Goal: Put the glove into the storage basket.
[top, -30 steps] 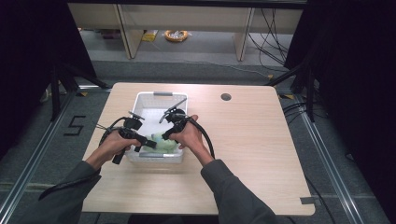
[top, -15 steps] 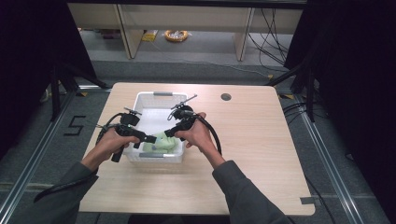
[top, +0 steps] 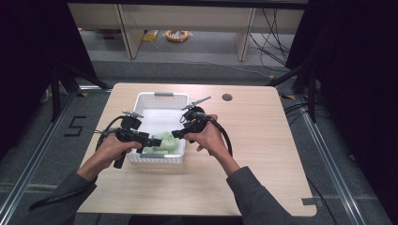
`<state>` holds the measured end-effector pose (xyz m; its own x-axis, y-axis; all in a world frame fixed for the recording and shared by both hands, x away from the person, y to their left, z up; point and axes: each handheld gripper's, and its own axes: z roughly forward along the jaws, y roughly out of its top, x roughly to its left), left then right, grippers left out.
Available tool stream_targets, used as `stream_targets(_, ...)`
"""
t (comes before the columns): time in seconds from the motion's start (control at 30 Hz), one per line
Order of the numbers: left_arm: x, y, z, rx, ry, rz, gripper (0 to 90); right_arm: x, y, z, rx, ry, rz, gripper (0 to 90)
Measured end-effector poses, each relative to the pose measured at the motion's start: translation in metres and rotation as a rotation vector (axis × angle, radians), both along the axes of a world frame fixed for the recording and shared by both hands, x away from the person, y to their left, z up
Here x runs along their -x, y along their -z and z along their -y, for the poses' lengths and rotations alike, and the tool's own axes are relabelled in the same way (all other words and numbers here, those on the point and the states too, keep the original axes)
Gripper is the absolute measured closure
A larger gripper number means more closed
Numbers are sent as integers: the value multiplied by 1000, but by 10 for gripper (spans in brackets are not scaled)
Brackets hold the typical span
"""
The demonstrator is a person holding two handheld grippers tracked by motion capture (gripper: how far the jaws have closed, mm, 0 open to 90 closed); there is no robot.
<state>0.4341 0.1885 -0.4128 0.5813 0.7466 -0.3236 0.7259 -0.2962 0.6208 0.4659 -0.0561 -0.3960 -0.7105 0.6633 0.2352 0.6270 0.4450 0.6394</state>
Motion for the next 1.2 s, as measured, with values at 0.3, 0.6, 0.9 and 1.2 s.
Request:
stream_targets(0.3, 15, -3, 11, 52, 2, 19, 246, 11, -7, 28, -46, -17, 40, 379)
stream_targets(0.6, 32, -9, 24, 77, 53, 50, 208, 20, -9, 48, -67, -6, 56, 371)
stream_targets(0.9, 49, -11, 36, 103, 101, 73, 184, 34, -9, 69, -82, 11, 78, 367)
stream_targets(1.2, 62, -9, 44, 137, 121, 79, 182, 48, -10, 85, -127, 12, 72, 361)
